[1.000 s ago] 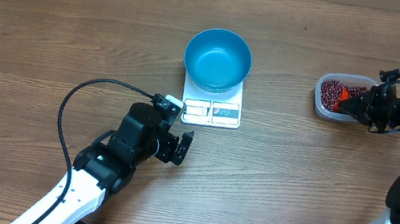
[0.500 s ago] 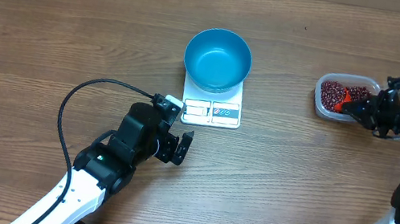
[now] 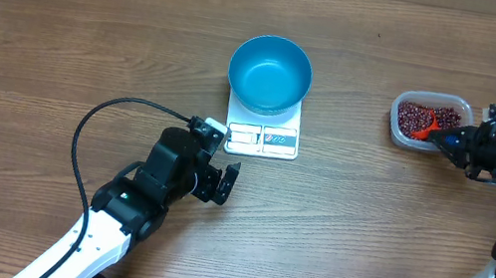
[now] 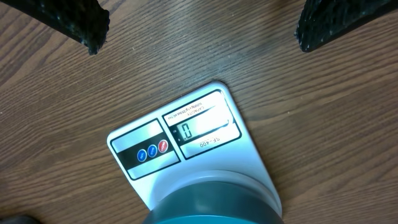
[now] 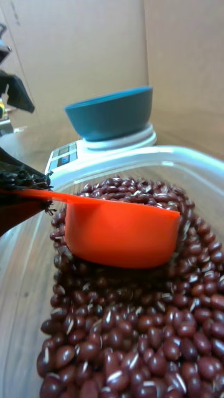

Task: Scoop item into bowl and weigh 150g on scale
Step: 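Lift the filled scoop out of the container with the right gripper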

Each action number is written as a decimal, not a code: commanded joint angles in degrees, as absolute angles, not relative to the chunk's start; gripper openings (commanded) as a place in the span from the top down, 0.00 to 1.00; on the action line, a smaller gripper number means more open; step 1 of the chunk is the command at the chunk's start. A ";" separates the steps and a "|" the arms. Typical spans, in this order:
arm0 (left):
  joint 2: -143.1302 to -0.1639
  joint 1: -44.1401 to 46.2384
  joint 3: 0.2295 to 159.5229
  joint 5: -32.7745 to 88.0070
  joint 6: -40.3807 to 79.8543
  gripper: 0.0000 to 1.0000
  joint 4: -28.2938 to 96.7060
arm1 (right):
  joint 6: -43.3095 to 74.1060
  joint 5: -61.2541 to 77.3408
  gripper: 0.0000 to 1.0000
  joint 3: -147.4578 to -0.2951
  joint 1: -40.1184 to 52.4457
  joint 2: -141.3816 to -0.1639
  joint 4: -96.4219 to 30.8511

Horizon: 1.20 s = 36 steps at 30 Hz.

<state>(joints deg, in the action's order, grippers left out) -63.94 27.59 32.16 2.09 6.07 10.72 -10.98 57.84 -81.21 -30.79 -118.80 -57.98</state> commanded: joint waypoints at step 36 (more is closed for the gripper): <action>-64.40 27.35 31.92 1.48 6.87 0.01 10.63 | -30.57 74.87 0.96 -81.10 -38.98 -119.33 -69.12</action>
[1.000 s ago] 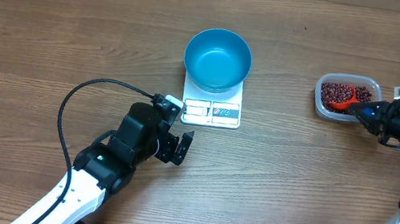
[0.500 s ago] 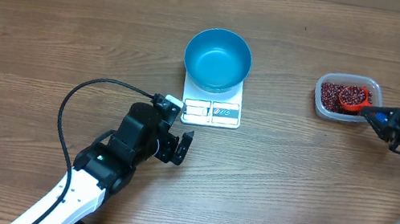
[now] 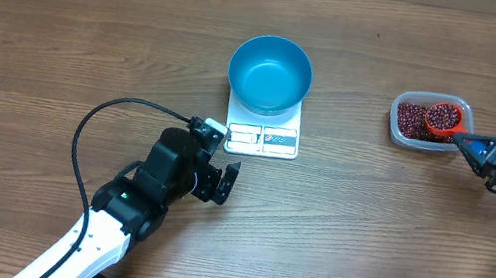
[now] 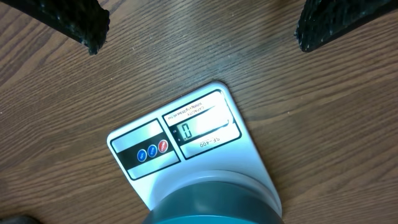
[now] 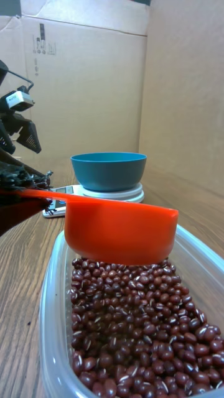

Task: Scoop item into bowl and weigh 150g on scale
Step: 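Lift the filled scoop out of the container with the right gripper, then carry the filled red scoop with the right gripper over the blue bowl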

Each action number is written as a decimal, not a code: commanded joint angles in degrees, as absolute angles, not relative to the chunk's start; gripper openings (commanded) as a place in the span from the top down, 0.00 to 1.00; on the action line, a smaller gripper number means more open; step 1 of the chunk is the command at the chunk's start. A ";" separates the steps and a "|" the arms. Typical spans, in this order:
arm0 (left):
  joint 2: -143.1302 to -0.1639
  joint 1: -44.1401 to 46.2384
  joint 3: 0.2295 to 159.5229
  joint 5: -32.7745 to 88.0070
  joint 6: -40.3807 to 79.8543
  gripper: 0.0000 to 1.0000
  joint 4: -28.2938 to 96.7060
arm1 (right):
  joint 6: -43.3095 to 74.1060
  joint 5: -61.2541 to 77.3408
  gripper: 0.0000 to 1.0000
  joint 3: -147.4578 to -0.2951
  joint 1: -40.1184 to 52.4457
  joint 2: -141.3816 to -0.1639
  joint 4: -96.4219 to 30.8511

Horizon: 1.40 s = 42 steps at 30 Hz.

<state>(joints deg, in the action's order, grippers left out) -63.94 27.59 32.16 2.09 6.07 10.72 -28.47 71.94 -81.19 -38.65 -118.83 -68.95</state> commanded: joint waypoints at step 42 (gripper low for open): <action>-64.40 27.35 31.92 1.48 6.87 0.00 10.66 | -34.70 89.82 0.96 -82.56 -18.79 -119.26 -74.04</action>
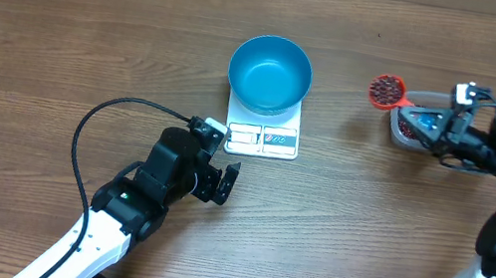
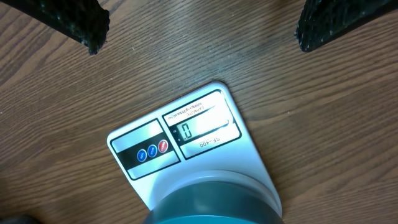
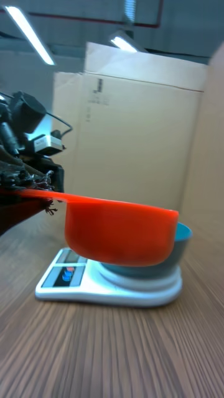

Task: Scoop item into bowl and weigh 150g on scale
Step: 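Carry the filled red scoop with the right gripper over the blue bowl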

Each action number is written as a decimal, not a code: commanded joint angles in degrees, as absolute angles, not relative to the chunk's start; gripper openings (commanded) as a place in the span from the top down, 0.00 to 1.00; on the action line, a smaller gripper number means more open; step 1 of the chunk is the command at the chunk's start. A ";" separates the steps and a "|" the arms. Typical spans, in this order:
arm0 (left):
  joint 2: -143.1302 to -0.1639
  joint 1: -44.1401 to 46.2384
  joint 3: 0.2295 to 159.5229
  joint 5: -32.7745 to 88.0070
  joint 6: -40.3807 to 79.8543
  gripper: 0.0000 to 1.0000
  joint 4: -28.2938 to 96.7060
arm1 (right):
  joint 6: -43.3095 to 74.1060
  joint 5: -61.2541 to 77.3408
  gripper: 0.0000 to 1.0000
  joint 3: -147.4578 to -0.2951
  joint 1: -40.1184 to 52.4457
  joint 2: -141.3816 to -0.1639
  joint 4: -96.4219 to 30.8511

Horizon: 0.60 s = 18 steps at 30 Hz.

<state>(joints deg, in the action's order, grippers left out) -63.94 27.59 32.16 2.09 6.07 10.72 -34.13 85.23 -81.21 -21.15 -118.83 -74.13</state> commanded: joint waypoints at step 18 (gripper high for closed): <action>-64.40 27.35 31.92 1.48 6.87 0.00 10.66 | -18.20 87.83 0.96 -90.19 -2.52 -119.26 -61.43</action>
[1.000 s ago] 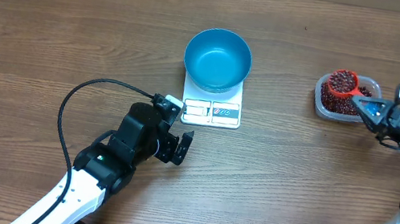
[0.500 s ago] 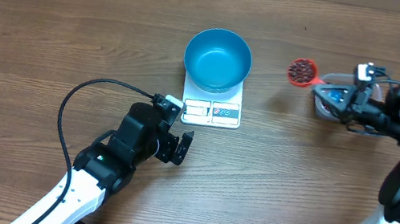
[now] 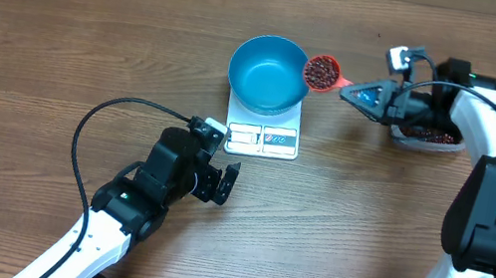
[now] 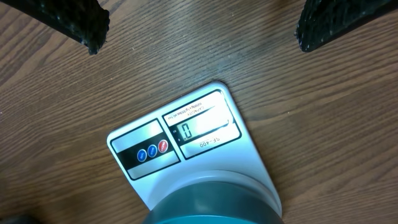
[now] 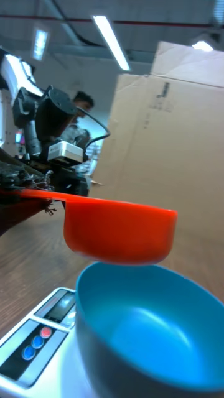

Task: Scoop item into bowl and weigh 150g on scale
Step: 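Carry the filled red scoop with the right gripper over the blue bowl, then tip the scoop with the right gripper to pour beans into the bowl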

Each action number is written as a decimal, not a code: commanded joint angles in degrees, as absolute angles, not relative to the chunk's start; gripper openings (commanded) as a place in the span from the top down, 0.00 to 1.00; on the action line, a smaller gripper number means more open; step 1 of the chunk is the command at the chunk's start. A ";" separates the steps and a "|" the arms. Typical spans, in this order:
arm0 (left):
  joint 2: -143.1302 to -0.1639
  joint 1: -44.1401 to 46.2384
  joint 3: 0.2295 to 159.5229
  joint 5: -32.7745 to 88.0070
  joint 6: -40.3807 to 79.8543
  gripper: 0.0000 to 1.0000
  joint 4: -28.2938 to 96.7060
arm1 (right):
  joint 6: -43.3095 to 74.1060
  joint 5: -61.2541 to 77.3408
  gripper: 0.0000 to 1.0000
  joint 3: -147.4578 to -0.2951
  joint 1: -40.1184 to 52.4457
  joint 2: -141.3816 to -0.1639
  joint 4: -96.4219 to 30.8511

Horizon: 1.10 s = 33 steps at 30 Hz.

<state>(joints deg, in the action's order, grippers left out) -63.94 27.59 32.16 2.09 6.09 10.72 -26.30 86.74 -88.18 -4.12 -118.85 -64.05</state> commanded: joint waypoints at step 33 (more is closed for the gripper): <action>-64.40 27.35 31.92 1.48 6.87 0.00 10.66 | 5.87 16.21 0.96 -110.63 20.91 -118.15 -57.06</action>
<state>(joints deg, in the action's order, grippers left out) -63.94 27.59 32.16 1.89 6.09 10.76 8.16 29.39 -108.25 18.55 -118.85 -56.55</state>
